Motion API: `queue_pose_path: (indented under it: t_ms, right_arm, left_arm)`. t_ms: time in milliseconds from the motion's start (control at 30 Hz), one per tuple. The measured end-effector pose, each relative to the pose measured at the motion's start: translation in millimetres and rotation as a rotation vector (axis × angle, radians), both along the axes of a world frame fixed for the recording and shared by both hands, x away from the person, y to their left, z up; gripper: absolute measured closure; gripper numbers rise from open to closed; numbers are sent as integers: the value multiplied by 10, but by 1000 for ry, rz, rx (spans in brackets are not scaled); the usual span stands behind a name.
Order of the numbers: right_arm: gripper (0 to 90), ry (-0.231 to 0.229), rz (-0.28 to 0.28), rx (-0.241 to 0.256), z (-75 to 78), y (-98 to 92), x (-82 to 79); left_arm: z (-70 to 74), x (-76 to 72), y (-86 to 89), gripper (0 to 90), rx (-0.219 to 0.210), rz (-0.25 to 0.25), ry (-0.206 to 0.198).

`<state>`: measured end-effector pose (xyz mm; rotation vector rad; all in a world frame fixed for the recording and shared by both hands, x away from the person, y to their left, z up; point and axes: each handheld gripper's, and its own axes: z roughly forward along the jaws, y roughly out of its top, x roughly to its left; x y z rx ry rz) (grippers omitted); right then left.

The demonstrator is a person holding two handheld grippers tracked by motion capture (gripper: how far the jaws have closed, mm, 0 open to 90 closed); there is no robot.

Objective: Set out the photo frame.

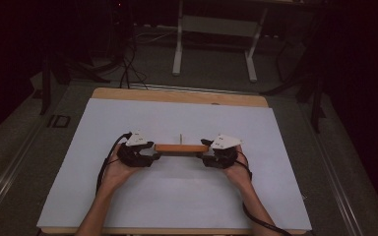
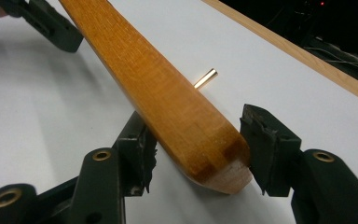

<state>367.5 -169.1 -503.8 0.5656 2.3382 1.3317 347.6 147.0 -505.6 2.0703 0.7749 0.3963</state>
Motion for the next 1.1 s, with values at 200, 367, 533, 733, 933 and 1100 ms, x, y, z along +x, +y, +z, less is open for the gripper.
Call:
queue_pose_path:
  t_ms: [200, 367, 533, 733, 933, 1100]
  right_arm:
    - [462, 4, -2, 4, 1, -5, 9]
    - [462, 15, -7, 13, 3, -14, 21]
    - [462, 22, -9, 23, -1, -30, 36]
    - [466, 41, -24, 40, -21, -54, 70]
    - [492, 58, -55, 45, -67, -94, 106]
    - [495, 66, -56, 59, -79, -109, 130]
  left_arm:
    - [-17, 32, -98, 347, -24, 9, -21]
    - [-41, 76, -156, 310, -32, 18, -37]
    - [-73, 126, -170, 310, -29, 36, -55]
    - [-96, 152, -224, 311, -38, 42, -69]
    - [-116, 160, -266, 315, -20, 49, -81]
    - [-123, 161, -287, 351, -11, 57, -94]
